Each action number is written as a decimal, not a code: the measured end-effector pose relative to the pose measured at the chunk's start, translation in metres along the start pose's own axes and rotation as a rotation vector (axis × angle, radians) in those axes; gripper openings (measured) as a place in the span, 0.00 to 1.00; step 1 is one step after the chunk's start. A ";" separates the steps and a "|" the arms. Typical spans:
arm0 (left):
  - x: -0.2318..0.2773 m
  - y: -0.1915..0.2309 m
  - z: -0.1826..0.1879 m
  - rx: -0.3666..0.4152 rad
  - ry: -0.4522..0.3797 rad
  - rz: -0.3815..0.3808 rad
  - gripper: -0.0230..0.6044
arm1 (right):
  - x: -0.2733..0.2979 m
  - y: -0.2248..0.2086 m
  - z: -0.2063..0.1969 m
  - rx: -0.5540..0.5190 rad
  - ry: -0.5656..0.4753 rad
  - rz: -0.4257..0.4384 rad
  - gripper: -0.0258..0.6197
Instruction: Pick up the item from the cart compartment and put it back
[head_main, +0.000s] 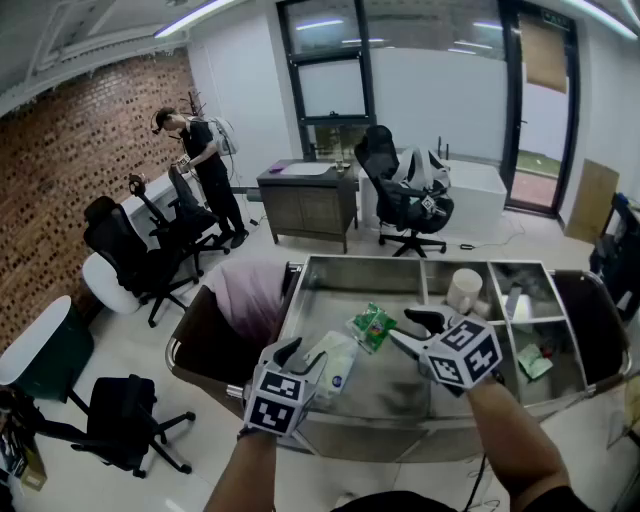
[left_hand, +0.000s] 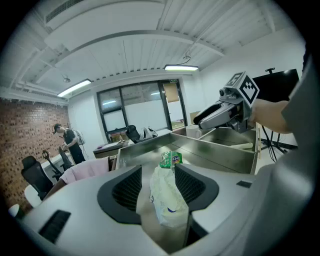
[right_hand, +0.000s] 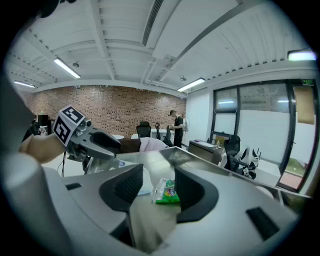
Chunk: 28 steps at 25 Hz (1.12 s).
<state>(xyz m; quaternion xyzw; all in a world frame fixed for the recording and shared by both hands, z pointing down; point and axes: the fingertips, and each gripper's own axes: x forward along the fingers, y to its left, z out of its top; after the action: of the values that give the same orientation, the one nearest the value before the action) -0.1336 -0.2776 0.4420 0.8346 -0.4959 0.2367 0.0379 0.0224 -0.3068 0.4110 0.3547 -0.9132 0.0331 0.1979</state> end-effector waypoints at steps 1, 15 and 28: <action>0.005 0.000 -0.001 -0.009 0.011 -0.019 0.37 | 0.008 -0.002 -0.001 -0.004 0.019 0.003 0.39; 0.053 -0.004 -0.017 0.059 0.284 -0.192 0.37 | 0.106 -0.035 -0.017 -0.116 0.307 0.030 0.39; 0.089 -0.008 -0.065 0.049 0.525 -0.247 0.37 | 0.167 -0.050 -0.078 -0.051 0.615 0.065 0.50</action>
<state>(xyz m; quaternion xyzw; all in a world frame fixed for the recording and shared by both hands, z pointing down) -0.1150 -0.3263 0.5398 0.7996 -0.3578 0.4501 0.1733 -0.0295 -0.4345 0.5427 0.2933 -0.8219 0.1222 0.4728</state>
